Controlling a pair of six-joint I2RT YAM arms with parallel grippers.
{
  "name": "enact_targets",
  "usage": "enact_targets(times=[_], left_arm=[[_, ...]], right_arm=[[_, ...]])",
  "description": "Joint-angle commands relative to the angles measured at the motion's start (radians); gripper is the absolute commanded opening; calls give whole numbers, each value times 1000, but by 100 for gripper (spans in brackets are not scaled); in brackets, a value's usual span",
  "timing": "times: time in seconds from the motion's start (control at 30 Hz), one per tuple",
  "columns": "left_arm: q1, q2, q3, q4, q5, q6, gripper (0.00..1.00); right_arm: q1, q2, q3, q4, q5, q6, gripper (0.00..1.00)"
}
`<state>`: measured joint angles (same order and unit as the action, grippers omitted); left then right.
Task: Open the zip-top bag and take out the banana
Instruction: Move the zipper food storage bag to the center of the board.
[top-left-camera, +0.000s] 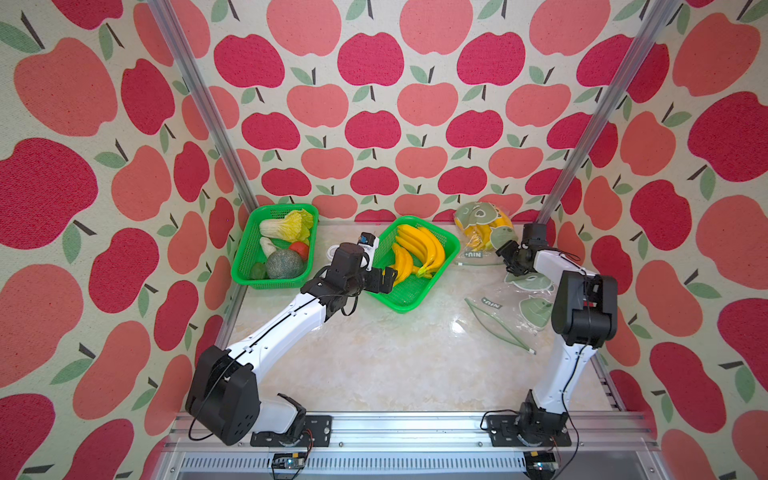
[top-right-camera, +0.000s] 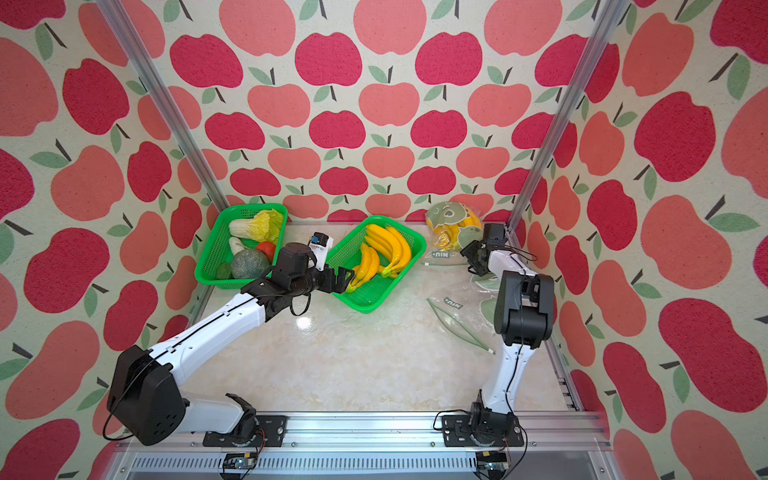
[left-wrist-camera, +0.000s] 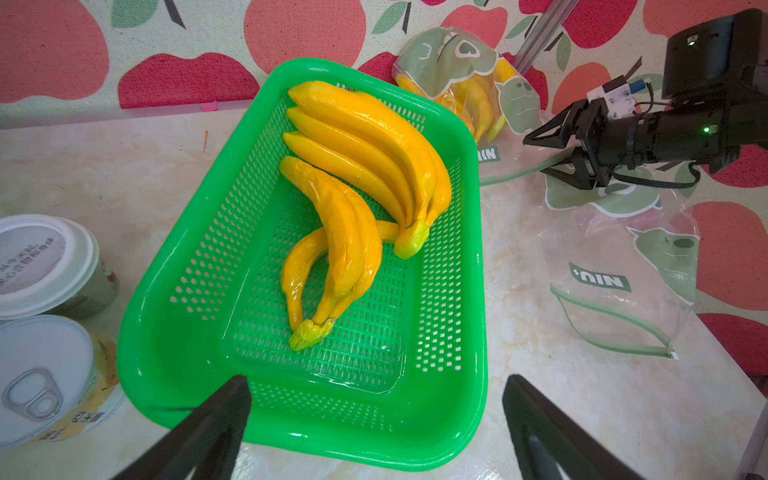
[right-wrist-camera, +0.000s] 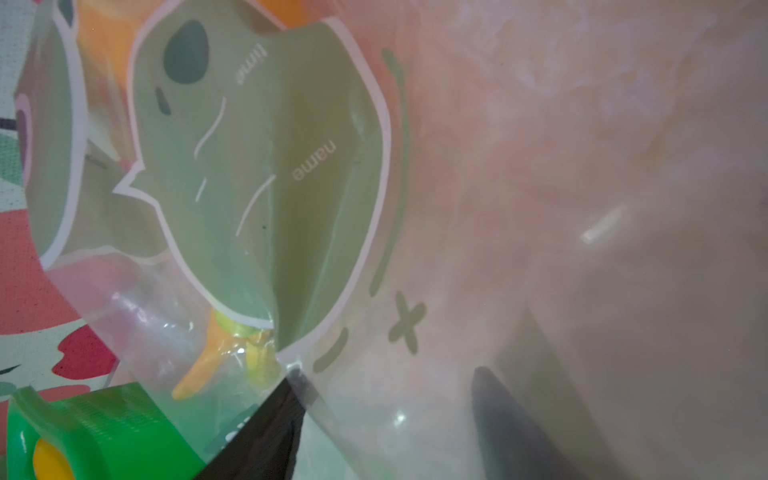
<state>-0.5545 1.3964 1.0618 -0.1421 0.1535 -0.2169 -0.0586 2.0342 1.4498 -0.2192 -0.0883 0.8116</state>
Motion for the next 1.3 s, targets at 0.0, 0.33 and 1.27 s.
enact_targets(times=[0.0, 0.33, 1.27], left_arm=[[-25, 32, 22, 47, -19, 49, 98], [-66, 79, 67, -16, -32, 34, 99], [-319, 60, 24, -98, -60, 2, 96]], right_arm=[[-12, 21, 48, 46, -31, 25, 50], [20, -136, -1, 6, 8, -50, 0], [139, -1101, -865, -169, -76, 58, 0]])
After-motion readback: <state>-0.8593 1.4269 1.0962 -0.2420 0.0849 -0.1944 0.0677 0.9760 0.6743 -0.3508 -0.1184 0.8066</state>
